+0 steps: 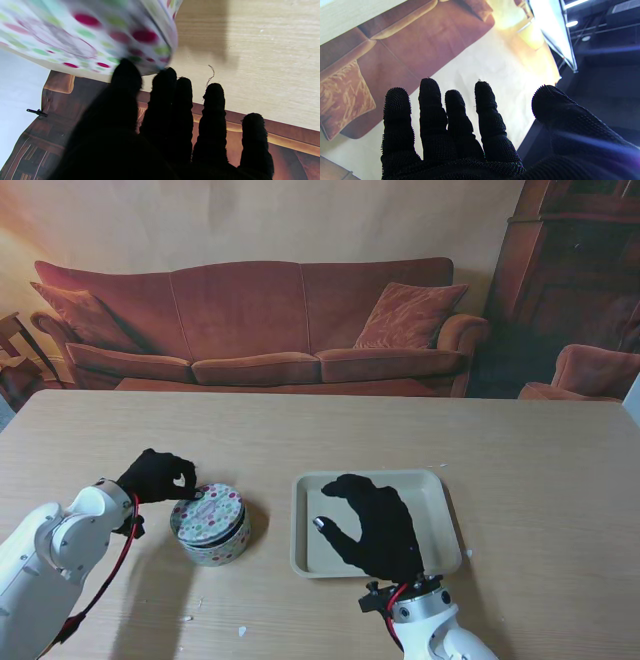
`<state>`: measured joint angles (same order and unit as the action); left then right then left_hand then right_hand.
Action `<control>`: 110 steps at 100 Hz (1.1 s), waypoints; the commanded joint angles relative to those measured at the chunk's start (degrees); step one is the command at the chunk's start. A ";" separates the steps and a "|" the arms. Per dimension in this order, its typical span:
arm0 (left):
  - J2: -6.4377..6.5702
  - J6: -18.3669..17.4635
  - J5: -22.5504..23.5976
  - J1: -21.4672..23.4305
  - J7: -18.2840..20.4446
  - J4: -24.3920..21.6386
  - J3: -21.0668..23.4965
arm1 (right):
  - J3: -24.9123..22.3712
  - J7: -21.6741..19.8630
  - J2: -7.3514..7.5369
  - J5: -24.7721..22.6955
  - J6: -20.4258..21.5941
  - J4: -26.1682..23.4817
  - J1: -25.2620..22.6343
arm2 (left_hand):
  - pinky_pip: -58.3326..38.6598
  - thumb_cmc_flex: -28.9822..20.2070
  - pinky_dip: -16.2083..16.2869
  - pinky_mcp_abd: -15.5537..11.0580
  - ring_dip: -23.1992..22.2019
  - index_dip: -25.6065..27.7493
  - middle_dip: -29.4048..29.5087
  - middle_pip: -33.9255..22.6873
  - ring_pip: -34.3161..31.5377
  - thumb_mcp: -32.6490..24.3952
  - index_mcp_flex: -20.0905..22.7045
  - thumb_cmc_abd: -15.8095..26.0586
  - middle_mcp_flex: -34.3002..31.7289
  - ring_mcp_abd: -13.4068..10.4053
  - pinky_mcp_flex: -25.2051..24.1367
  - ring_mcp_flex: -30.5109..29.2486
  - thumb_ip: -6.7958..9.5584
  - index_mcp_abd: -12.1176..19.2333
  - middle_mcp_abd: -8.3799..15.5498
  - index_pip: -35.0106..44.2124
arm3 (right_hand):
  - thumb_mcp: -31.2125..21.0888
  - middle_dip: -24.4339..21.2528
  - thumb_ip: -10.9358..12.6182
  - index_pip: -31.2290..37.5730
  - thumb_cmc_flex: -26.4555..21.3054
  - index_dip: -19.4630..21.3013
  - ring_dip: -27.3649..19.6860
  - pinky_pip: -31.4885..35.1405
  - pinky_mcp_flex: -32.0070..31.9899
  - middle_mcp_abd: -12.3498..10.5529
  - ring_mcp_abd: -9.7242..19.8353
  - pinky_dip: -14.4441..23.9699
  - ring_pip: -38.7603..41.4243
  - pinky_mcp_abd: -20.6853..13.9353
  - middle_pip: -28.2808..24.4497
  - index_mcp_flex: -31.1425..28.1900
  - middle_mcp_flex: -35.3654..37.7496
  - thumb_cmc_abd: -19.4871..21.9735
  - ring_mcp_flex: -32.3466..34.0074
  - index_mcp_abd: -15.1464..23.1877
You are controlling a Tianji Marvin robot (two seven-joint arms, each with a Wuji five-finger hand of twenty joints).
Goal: Pour cookies into a cookie box
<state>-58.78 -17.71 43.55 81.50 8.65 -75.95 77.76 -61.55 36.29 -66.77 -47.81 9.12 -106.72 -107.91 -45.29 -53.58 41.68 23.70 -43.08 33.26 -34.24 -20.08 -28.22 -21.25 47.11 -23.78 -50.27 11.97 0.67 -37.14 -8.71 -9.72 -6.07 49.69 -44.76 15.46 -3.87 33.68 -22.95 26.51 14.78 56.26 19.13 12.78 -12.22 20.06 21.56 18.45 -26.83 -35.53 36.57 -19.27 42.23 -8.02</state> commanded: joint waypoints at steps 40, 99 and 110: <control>-0.65 -3.64 -1.77 2.10 1.02 -1.29 1.26 | 0.00 -0.72 -0.24 -0.15 0.32 -0.15 -0.25 | 2.50 1.17 -0.07 2.19 2.00 -1.89 10.28 0.20 5.34 8.92 -5.77 2.98 7.82 1.75 -2.14 6.43 5.14 0.11 -1.80 -11.02 | 0.33 0.28 2.66 -1.17 -0.74 -0.10 -0.51 -0.71 -0.19 -0.84 1.20 0.86 -1.35 -0.08 -0.13 2.06 -1.75 1.53 -2.02 -0.45; -0.90 -9.47 0.47 6.24 -2.04 -6.98 7.11 | -0.19 -0.83 -0.21 -0.19 0.43 -0.41 -0.47 | 8.36 4.52 -1.49 1.34 6.34 -4.29 12.41 5.39 13.13 12.80 -9.06 8.67 16.66 1.66 -4.41 14.73 6.50 -1.80 -5.00 -22.65 | 0.38 0.27 2.68 -1.16 -0.80 -0.07 -0.50 -0.76 -0.18 -0.93 1.30 0.94 -1.35 -0.16 -0.14 2.11 -1.78 1.61 -2.06 -0.36; -1.22 -11.26 -0.68 8.12 -2.97 -8.68 8.40 | -0.20 -0.75 -0.18 -0.34 0.57 -0.35 -0.45 | 15.68 3.30 -4.44 0.56 12.60 -8.62 15.95 9.19 18.70 16.98 -10.71 11.90 21.05 1.64 -5.85 19.70 6.68 -4.06 -6.36 -31.39 | 0.40 0.27 2.68 -1.14 -0.78 -0.06 -0.51 -0.80 -0.16 -0.91 1.23 0.94 -1.37 -0.12 -0.15 2.09 -1.74 1.59 -2.04 -0.33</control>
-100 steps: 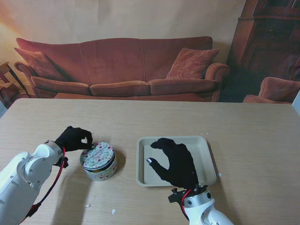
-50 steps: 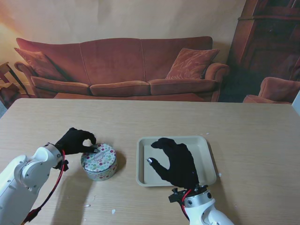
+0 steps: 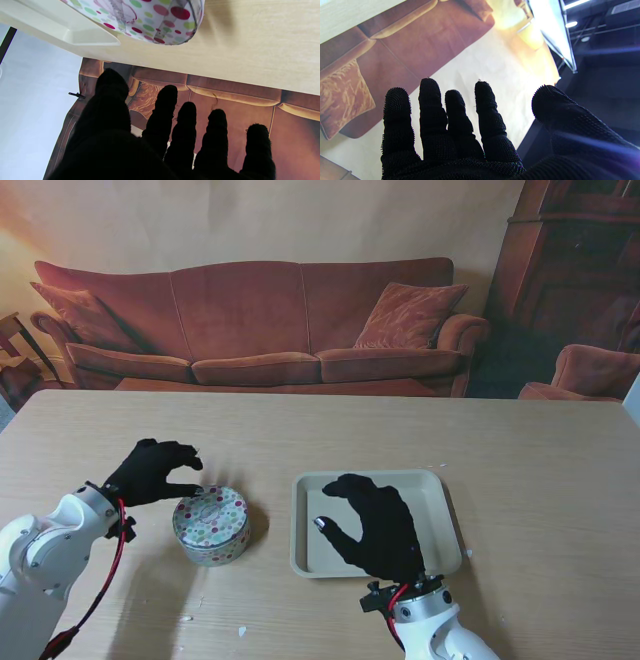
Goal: Pour cookies into a cookie box
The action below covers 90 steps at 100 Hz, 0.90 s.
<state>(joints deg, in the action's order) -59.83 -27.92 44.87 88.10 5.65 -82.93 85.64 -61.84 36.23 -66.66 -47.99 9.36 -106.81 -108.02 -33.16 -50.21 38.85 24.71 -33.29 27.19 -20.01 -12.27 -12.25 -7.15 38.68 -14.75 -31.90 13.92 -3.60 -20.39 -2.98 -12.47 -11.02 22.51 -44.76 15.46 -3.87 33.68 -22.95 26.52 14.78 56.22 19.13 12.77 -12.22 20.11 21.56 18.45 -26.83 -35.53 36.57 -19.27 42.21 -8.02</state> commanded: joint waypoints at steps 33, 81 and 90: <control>-0.06 -5.00 0.97 8.46 -0.91 -7.06 1.81 | 0.01 -0.60 -0.19 -0.58 0.81 -0.17 -0.33 | 29.86 6.38 -12.27 -4.64 14.39 -10.44 10.93 9.47 10.63 9.05 -14.37 15.47 15.07 -6.51 -2.16 16.21 0.96 -2.93 -1.53 -18.12 | 0.49 0.25 2.68 -1.19 -0.70 -0.08 -0.58 -0.86 -0.16 -1.01 1.43 0.87 -1.51 -0.36 -0.10 2.25 -1.76 1.71 -2.08 -0.25; 0.55 -4.78 3.02 8.29 -0.66 -2.57 -4.28 | -0.35 -0.82 0.01 -1.21 1.07 -0.35 -0.61 | 33.73 6.78 -27.04 -9.98 31.39 -14.00 14.88 11.29 14.20 9.10 -23.10 19.72 25.11 -13.60 -0.46 19.15 1.17 -1.50 4.74 -20.58 | 0.59 0.16 2.67 -1.39 -0.78 -0.17 -0.75 -1.56 -0.69 -0.99 1.61 0.61 -1.90 -0.69 0.10 2.18 -1.91 1.70 -2.40 -0.27; 0.63 -4.57 2.79 8.02 -0.53 -1.33 -4.81 | -0.36 -0.86 0.02 -1.27 0.95 -0.43 -0.66 | 33.99 6.83 -27.87 -10.39 31.73 -14.12 14.83 11.85 14.14 9.23 -23.52 20.17 25.41 -13.77 -0.35 19.13 1.14 -1.52 4.89 -20.70 | 0.59 0.14 2.67 -1.46 -0.78 -0.19 -0.77 -1.70 -0.78 -1.01 1.57 0.56 -1.94 -0.71 0.16 2.26 -1.98 1.73 -2.46 -0.29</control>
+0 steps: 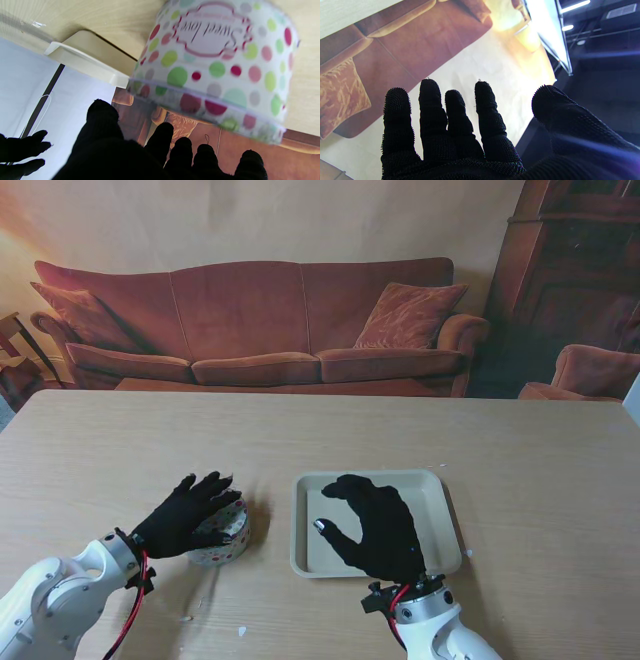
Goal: Pour cookies into a cookie box
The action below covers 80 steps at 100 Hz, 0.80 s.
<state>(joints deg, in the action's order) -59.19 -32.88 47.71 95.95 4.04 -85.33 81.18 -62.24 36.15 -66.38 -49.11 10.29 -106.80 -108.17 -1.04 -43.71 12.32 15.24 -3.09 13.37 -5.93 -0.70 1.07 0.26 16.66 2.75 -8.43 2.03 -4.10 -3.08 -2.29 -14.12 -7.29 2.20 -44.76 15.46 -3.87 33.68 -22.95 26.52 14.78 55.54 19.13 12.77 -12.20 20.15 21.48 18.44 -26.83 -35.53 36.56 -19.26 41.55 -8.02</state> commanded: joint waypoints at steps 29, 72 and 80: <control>-0.13 0.29 -0.65 0.38 0.08 3.50 -0.27 | -0.01 -0.75 -0.21 -0.41 -0.03 -0.51 -0.55 | 1.80 0.33 -2.71 -0.77 1.86 -0.28 0.41 0.29 0.71 1.85 -1.14 2.90 1.74 -1.85 0.28 1.80 0.48 0.24 1.43 -0.06 | 0.60 0.13 2.67 -1.49 -0.79 -0.18 -0.83 -1.33 -0.98 -1.09 1.65 0.42 -2.03 -0.87 0.21 2.07 -2.00 1.73 -2.09 -0.19; -0.17 0.27 -2.60 0.62 0.59 5.15 -0.92 | 0.00 -1.12 -0.16 -0.37 0.00 -0.44 -0.46 | 2.22 0.08 -4.84 -2.34 1.95 -0.70 0.92 1.70 0.65 1.91 -2.53 6.14 2.96 -2.87 0.30 1.68 0.41 0.32 2.17 -0.66 | 0.55 0.09 2.65 -1.61 -0.77 -0.15 -0.91 -1.49 -1.07 -1.04 1.77 0.42 -2.23 -0.87 0.27 1.95 -1.87 1.67 -2.36 -0.08; -0.14 -0.10 -2.28 0.68 0.42 5.16 -0.87 | 0.00 -1.09 -0.13 -0.51 0.03 -0.42 -0.45 | 2.46 0.22 -5.64 -2.56 1.95 -0.79 1.00 2.04 0.65 2.02 -2.79 6.32 3.22 -2.96 0.37 1.66 0.39 0.34 2.28 -0.76 | 0.53 0.09 2.66 -1.61 -0.79 -0.13 -0.90 -1.47 -1.01 -0.99 1.69 0.44 -2.19 -0.87 0.28 1.89 -1.83 1.61 -2.26 -0.11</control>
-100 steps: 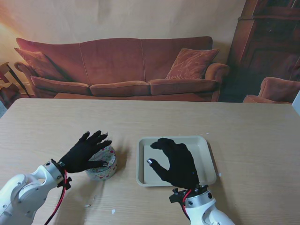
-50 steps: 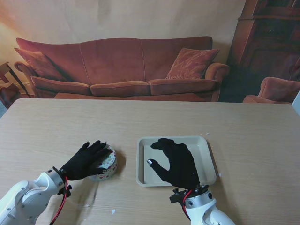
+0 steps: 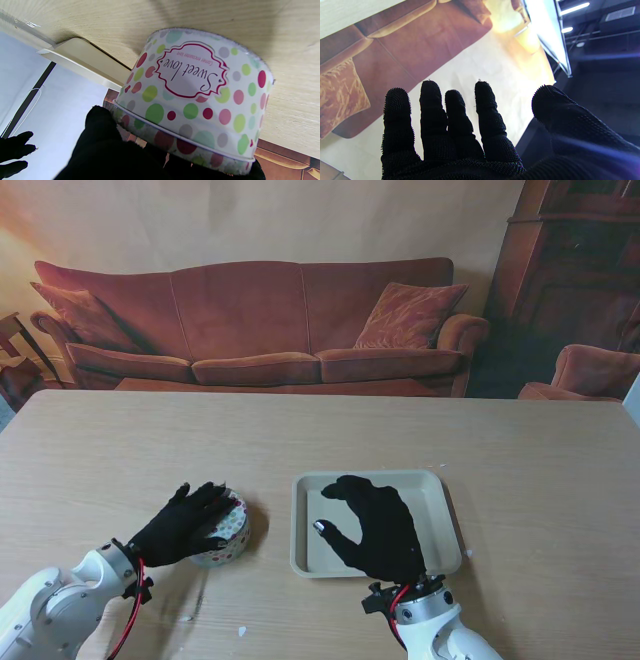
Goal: Pour cookies into a cookie box
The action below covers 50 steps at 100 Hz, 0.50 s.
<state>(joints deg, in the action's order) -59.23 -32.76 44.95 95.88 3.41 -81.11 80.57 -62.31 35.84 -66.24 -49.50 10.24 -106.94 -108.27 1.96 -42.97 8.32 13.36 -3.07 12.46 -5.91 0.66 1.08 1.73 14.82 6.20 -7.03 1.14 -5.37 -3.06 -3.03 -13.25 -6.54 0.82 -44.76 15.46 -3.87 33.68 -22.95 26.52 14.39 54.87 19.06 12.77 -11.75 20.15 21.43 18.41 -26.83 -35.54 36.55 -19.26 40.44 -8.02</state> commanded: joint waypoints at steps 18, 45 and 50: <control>-0.21 -1.32 1.01 0.90 0.13 0.37 0.09 | 0.03 -0.71 -0.29 -0.13 0.07 -0.31 -0.37 | -0.45 -0.20 -3.07 -0.65 1.92 0.11 1.18 0.85 0.64 0.68 -1.27 3.20 1.83 -2.05 1.79 1.64 1.13 -0.42 1.55 0.63 | 0.55 0.09 2.65 -1.62 -0.78 -0.11 -0.51 -0.84 -0.98 -1.10 1.18 0.44 -2.14 -0.81 0.28 1.82 -1.74 1.64 -1.13 -0.05; -0.87 -2.24 -0.11 1.74 -1.91 -1.69 1.51 | 0.04 -0.85 -0.26 -0.11 0.15 -0.26 -0.33 | -0.95 0.37 -3.56 0.07 1.94 0.39 0.47 0.17 0.65 0.62 -0.47 2.90 1.30 -1.40 1.78 1.73 1.22 -0.70 0.89 1.15 | 0.61 0.05 2.66 -1.68 -0.75 -0.09 -0.52 -0.91 -1.04 -1.08 1.29 0.45 -2.18 -0.79 0.36 1.81 -1.63 1.68 -1.18 -0.04; -0.85 -2.45 -0.10 1.85 -1.78 -2.02 1.80 | 0.04 -0.93 -0.25 -0.09 0.17 -0.26 -0.32 | -0.99 0.42 -3.59 -0.02 1.94 0.41 0.32 0.09 0.66 0.63 -0.51 2.81 1.28 -1.26 1.76 1.76 1.22 -0.87 0.72 1.13 | 0.63 0.05 2.65 -1.68 -0.76 -0.08 -0.52 -0.94 -1.07 -1.20 1.21 0.44 -2.17 -0.80 0.36 1.78 -1.53 1.69 -1.16 -0.05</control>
<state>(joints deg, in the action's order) -59.79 -34.68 44.97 97.32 1.12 -82.10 82.07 -62.34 35.86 -66.21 -49.56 10.24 -106.94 -108.26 0.97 -43.03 5.82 13.98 -3.06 12.50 -5.83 0.80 1.16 1.68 14.52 6.84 -7.03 0.78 -3.18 -3.06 -2.91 -14.13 -6.08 1.79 -44.76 15.46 -3.87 33.68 -22.95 26.52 14.39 54.86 19.06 12.77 -11.75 20.15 21.42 18.41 -26.83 -35.54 36.54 -19.26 40.42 -8.02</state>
